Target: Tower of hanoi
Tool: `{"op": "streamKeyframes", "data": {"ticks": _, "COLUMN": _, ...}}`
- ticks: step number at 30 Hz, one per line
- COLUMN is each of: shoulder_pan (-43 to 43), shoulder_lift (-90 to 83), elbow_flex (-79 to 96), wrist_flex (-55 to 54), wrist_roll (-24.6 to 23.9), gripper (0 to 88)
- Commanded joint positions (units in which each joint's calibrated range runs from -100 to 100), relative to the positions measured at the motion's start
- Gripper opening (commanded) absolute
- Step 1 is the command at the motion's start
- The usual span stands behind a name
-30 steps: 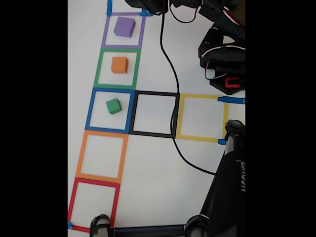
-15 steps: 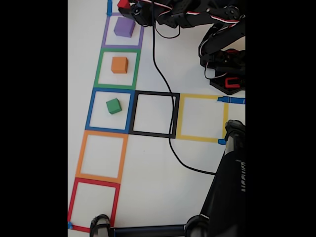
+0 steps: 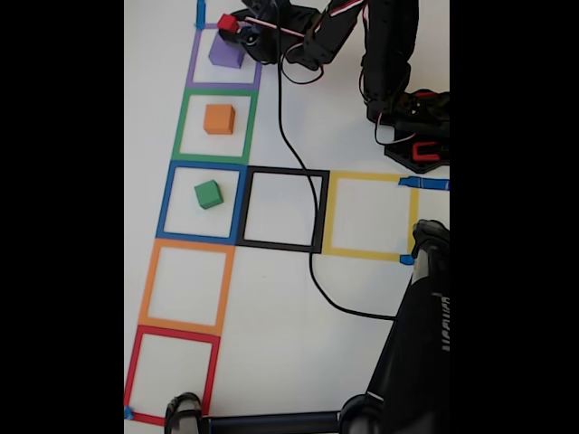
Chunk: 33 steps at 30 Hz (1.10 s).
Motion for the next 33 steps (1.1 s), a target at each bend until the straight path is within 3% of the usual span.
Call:
{"op": "streamKeyframes", "data": {"ticks": 1, "shoulder_pan": -1.7, "shoulder_lift": 4.5, "elbow_flex": -5.2, "wrist_flex": -3.7, "wrist_roll": 0.4, "gripper": 2.6}}
{"op": "streamKeyframes", "data": {"ticks": 21, "shoulder_pan": -2.4, "shoulder_lift": 13.2, "elbow_flex": -3.9, "wrist_flex": -11.1, "wrist_roll": 0.4, "gripper": 3.8}}
{"op": "streamKeyframes", "data": {"ticks": 33, "shoulder_pan": -2.1, "shoulder_lift": 14.9, "elbow_flex": -4.1, "wrist_flex": -12.8, "wrist_roll": 0.4, "gripper": 16.7}}
